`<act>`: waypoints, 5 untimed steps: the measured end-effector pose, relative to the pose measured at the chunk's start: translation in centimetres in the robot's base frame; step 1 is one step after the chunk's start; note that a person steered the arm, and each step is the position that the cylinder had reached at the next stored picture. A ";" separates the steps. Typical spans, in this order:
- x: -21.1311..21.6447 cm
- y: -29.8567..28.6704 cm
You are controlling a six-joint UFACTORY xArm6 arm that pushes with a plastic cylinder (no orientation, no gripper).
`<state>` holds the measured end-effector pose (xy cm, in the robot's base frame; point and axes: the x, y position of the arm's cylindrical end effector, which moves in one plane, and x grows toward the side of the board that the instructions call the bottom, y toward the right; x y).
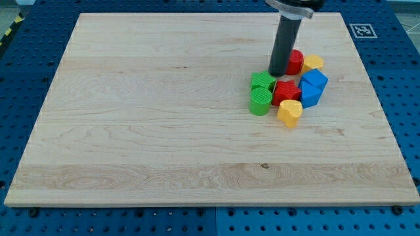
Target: Slide the green star and the green circle down a bit
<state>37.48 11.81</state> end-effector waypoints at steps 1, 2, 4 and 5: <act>0.0 -1.7; 0.0 -3.2; 0.1 -3.3; 0.4 -3.1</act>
<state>37.88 8.72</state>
